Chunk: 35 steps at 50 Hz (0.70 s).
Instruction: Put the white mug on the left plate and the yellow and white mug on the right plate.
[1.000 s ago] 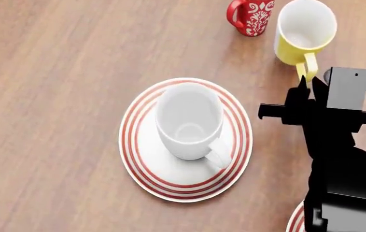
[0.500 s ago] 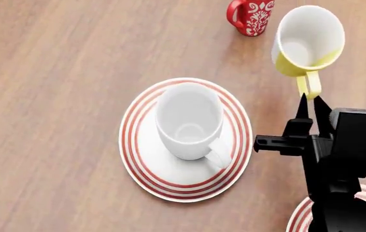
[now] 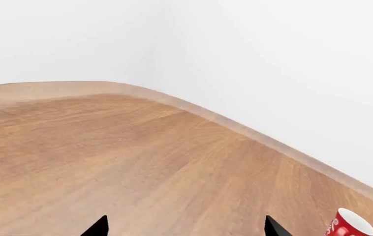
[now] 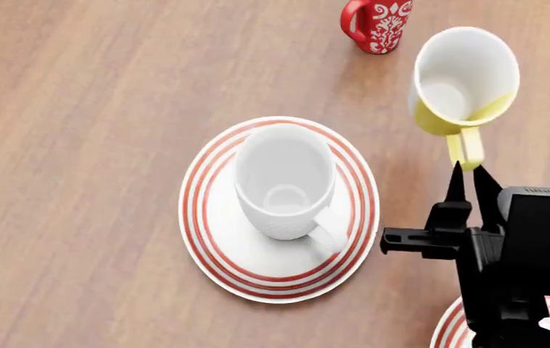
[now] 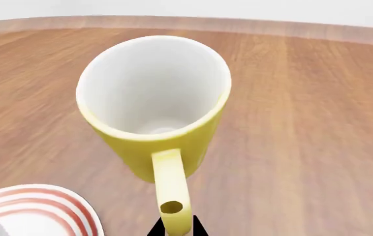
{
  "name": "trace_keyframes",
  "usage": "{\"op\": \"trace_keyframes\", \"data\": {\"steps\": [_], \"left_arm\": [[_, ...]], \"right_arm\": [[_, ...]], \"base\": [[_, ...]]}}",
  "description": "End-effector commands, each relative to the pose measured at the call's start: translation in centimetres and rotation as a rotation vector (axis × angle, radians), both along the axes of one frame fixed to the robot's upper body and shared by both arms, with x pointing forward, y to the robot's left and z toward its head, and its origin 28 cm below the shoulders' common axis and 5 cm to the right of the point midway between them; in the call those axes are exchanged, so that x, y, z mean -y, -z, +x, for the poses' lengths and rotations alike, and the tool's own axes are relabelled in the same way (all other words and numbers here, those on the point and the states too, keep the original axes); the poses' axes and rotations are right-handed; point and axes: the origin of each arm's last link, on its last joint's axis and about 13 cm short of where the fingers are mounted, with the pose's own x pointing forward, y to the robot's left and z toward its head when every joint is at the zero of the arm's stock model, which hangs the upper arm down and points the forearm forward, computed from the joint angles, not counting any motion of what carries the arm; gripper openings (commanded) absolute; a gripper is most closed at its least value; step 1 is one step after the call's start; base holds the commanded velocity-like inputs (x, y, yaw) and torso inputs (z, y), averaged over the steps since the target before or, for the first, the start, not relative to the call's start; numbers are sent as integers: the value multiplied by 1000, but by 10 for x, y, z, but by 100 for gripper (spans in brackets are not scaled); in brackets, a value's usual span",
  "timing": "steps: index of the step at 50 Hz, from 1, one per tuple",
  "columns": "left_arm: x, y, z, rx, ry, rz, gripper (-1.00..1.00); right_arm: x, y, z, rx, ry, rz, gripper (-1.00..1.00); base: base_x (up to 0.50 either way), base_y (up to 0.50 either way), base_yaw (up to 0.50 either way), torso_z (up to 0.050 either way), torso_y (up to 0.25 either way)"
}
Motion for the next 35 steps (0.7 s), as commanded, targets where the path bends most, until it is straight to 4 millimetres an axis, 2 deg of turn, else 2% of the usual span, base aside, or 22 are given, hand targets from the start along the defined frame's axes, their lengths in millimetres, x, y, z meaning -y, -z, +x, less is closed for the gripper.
{"op": "trace_keyframes", "data": {"steps": [1, 7, 24, 35], "left_arm": [[3, -1, -5, 3, 2, 3, 100], [3, -2, -8, 4, 3, 4, 100], [3, -4, -9, 11, 7, 2, 100], [2, -4, -7, 6, 4, -5, 100]], "right_arm": [[5, -3, -33, 19, -4, -4, -100], [11, -7, -57, 50, 28, -16, -100], [11, -18, -99, 56, 9, -23, -100], [11, -5, -136, 12, -5, 11, -100]], "base": [[0, 0, 0, 0, 0], [0, 0, 0, 0, 0], [0, 0, 0, 0, 1], [0, 0, 0, 0, 0]]}}
